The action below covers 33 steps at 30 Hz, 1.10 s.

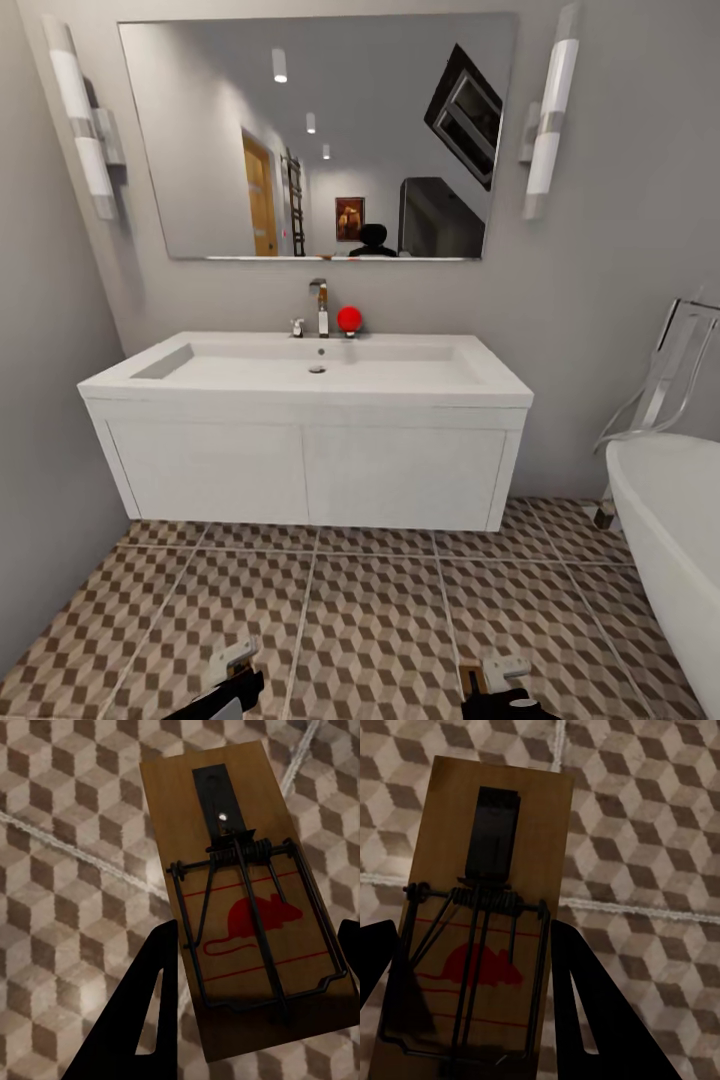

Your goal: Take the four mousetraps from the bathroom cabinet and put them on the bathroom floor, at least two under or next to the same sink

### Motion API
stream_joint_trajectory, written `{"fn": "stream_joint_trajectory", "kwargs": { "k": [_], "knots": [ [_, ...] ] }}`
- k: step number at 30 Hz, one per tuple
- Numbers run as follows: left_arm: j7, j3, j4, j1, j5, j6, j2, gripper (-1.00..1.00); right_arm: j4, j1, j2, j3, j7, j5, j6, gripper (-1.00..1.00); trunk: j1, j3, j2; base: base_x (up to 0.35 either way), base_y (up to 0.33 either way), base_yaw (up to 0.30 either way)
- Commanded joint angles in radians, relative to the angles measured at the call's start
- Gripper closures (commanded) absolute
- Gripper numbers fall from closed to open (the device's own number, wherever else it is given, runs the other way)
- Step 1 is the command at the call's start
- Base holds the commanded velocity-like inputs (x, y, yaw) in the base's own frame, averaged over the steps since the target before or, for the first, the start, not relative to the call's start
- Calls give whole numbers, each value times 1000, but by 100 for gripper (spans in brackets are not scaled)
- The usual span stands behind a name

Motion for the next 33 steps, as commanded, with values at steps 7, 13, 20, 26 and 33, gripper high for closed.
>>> {"fn": "stream_joint_trajectory", "kwargs": {
  "k": [7, 13, 20, 26, 33],
  "knots": [
    [7, -9, 0, 0, 7, -29, 0, 100, 3, -1, 0, 2, -4, 7, -2, 100, 27, -23, -50, 0, 0, 0],
    [7, -8, 5, 0, 7, -75, 0, 100, 3, -1, 0, 2, -3, 7, -2, 100, 50, -42, -92, 0, 0, 0],
    [7, -8, 7, 0, 7, -84, 0, 100, 3, -1, 1, 2, -4, 7, -2, 100, 77, -64, -141, 0, 0, 0],
    [7, -8, 7, 0, 7, -85, 0, 100, 3, -1, 1, 2, -4, 7, -2, 100, 100, -83, -183, 0, 0, 0],
    [5, -7, 6, 0, 7, -86, 1, 100, 3, -1, 1, 2, -3, 7, -2, 100, 100, -83, -183, 0, 0, 0]
  ]
}}
